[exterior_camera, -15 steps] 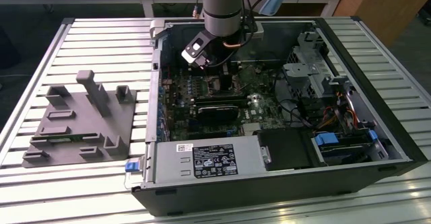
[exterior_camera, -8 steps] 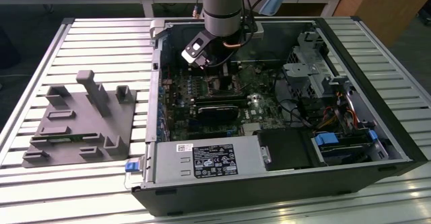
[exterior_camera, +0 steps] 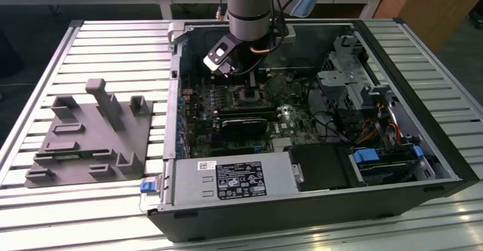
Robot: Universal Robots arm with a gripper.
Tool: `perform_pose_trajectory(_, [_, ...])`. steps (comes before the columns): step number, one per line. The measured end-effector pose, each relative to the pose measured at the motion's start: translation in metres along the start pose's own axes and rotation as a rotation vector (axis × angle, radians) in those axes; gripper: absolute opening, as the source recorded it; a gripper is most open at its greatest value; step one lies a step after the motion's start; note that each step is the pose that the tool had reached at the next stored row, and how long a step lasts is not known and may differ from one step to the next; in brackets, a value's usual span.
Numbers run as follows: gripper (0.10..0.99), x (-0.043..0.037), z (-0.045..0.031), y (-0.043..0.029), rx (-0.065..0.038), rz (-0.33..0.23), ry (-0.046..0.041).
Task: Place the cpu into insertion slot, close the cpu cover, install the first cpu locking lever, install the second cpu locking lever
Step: 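Place the cpu into insertion slot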
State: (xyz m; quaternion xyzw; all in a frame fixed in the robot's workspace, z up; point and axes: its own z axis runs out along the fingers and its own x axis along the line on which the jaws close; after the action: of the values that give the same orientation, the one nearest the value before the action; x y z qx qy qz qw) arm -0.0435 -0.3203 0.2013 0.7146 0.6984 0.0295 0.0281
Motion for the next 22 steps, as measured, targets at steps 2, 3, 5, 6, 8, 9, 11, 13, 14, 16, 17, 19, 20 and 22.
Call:
perform_pose_trajectory(2, [0.125,0.0,0.0,0.0,0.0,0.0,0.0])
perform_pose_trajectory(3, [0.125,0.0,0.0,0.0,0.0,0.0,-0.0001])
perform_pose_trajectory(5, [0.106,0.0,0.0,0.0,0.0,0.0,-0.0001])
perform_pose_trajectory(6, [0.106,0.0,0.0,0.0,0.0,0.0,-0.0001])
perform_pose_trajectory(8, [0.106,0.0,0.0,0.0,0.0,0.0,-0.0001])
perform_pose_trajectory(9, [0.106,0.0,0.0002,0.0,0.0,0.0,0.0002])
perform_pose_trajectory(11, [0.106,0.0,0.0009,-0.0001,0.0,0.0,0.0009])
perform_pose_trajectory(13, [0.106,0.0,0.0013,-0.0001,0.0,0.0,0.0007])
perform_pose_trajectory(14, [0.106,0.0,0.0013,-0.0001,0.0,0.0,0.0006])
perform_pose_trajectory(16, [0.106,0.0,0.0015,-0.0001,0.0,0.0,0.0007])
perform_pose_trajectory(17, [0.106,0.0,0.0017,-0.0001,0.0,0.0,0.0008])
perform_pose_trajectory(19, [0.106,0.0,0.0019,-0.0002,0.0,0.0,0.001])
perform_pose_trajectory(20, [0.106,0.0,0.0019,-0.0002,0.0,0.0,0.0009])
perform_pose_trajectory(22, [0.106,0.0,0.002,-0.0002,0.0,0.0,0.0011])
